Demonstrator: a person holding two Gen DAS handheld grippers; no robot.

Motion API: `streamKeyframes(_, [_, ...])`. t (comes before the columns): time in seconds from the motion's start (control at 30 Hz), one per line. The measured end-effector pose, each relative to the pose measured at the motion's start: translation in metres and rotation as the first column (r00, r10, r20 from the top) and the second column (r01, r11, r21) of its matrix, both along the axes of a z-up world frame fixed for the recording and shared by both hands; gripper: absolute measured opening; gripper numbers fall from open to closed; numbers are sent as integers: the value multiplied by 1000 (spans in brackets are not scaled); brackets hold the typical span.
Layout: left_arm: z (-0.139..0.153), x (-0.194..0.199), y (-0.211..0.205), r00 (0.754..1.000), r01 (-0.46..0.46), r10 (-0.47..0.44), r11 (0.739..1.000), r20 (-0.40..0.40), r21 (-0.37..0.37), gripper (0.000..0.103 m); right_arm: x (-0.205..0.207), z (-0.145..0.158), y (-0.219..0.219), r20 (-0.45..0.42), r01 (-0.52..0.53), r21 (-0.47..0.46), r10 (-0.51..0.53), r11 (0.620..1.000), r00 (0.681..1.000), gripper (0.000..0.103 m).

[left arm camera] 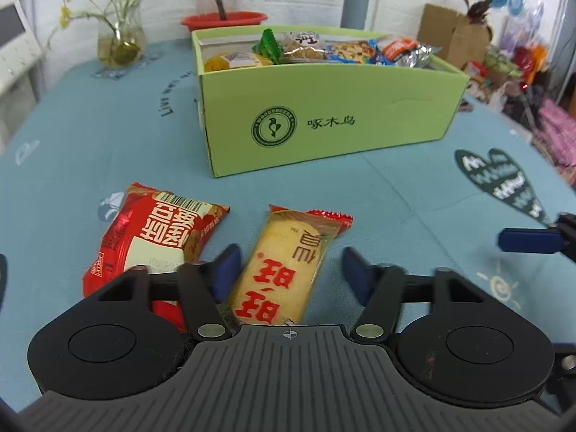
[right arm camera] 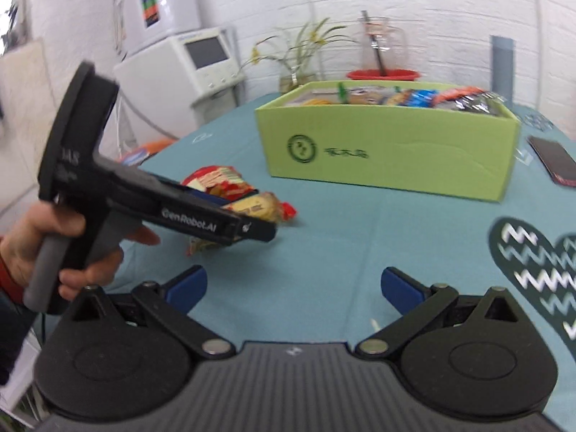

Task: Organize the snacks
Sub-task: 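Move the left gripper to the yellow bread bag and grasp it, then lift the yellow bread bag into the green box and open the left gripper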

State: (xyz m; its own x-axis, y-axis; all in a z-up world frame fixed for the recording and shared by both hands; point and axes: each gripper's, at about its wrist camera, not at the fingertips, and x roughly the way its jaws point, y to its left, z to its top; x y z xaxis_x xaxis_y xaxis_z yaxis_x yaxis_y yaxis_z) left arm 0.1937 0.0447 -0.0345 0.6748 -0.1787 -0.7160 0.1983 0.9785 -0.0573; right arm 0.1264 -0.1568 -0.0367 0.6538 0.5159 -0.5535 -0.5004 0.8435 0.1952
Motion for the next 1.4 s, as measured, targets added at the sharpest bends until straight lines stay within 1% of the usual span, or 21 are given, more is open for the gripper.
streamKeyframes(0.03, [1,-2,-9,1000,-7,7,1000,3,19,23,-2,-1,-7,-2,15,6,-15,1000,1000,103])
streamKeyframes(0.07, [1,-6,-17,1000,-8,8,1000,-2,20,22,-3,-1,-13,0,31,11,-31,999,1000,103])
streamKeyframes(0.17, [3,-17,-43,1000,7,-8,998,-29,-59,21,-10,-1,-29,8,60,41,-60,997,998,103])
streamKeyframes(0.23, [4,-24,-66,999,-8,5,996,-40,-90,19,-15,-2,-40,15,75,41,-76,996,997,103])
streamKeyframes(0.37, [5,-32,-103,999,-11,7,994,-44,-107,23,-28,-3,-60,31,118,10,-118,993,993,103])
streamKeyframes(0.4, [6,-33,-109,999,-7,2,995,-49,-102,26,-30,-5,-65,25,122,13,-122,992,992,103])
streamKeyframes(0.43, [7,-33,-111,998,3,-10,994,-60,-108,37,-32,-6,-68,19,123,17,-123,992,992,103])
streamKeyframes(0.47, [10,-32,-110,998,10,-19,991,-67,-133,48,-35,-6,-69,17,119,22,-119,993,993,103])
streamKeyframes(0.53, [19,-33,-101,999,17,-25,984,-43,-178,50,-39,-8,-67,16,99,32,-100,995,995,103])
streamKeyframes(0.6, [28,-32,-89,999,30,-35,981,-24,-192,53,-38,-9,-57,16,66,39,-67,997,998,103])
streamKeyframes(0.63, [31,-29,-83,999,38,-44,980,-24,-197,56,-37,-10,-48,17,45,36,-45,998,999,103])
streamKeyframes(0.77, [32,-26,-54,999,-1,-10,970,-45,-244,56,-26,-11,-9,33,-9,-41,11,999,999,102])
streamKeyframes(0.87, [29,-27,-38,998,-37,22,959,-57,-279,56,-3,-14,13,17,32,-103,-30,994,999,102])
streamKeyframes(1.0, [27,-31,-29,998,-36,23,957,-50,-288,59,12,-18,13,-3,53,-203,-55,978,999,102])
streamKeyframes(1.07, [26,-32,-29,999,-12,0,954,-39,-301,61,8,-16,2,-7,71,-202,-74,977,997,103])
streamKeyframes(1.13, [26,-28,-35,999,16,-31,948,-41,-317,61,-1,-12,-7,14,86,-174,-84,981,996,103])
streamKeyframes(1.2, [24,-23,-47,996,47,-68,945,-55,-325,61,-9,-9,-3,35,58,-166,-53,984,998,102])
streamKeyframes(1.3, [17,-18,-65,990,67,-104,944,-98,-322,61,-18,-13,12,70,16,-206,-2,978,998,102])
streamKeyframes(1.33, [15,-17,-68,988,67,-107,945,-108,-319,61,-19,-16,15,75,19,-223,-2,975,997,101])
streamKeyframes(1.37, [11,-16,-71,987,63,-104,949,-118,-309,61,-18,-19,15,72,17,-230,0,973,997,95])
streamKeyframes(1.4, [8,-15,-73,987,61,-103,952,-125,-299,59,-17,-21,15,59,11,-229,2,973,998,82])
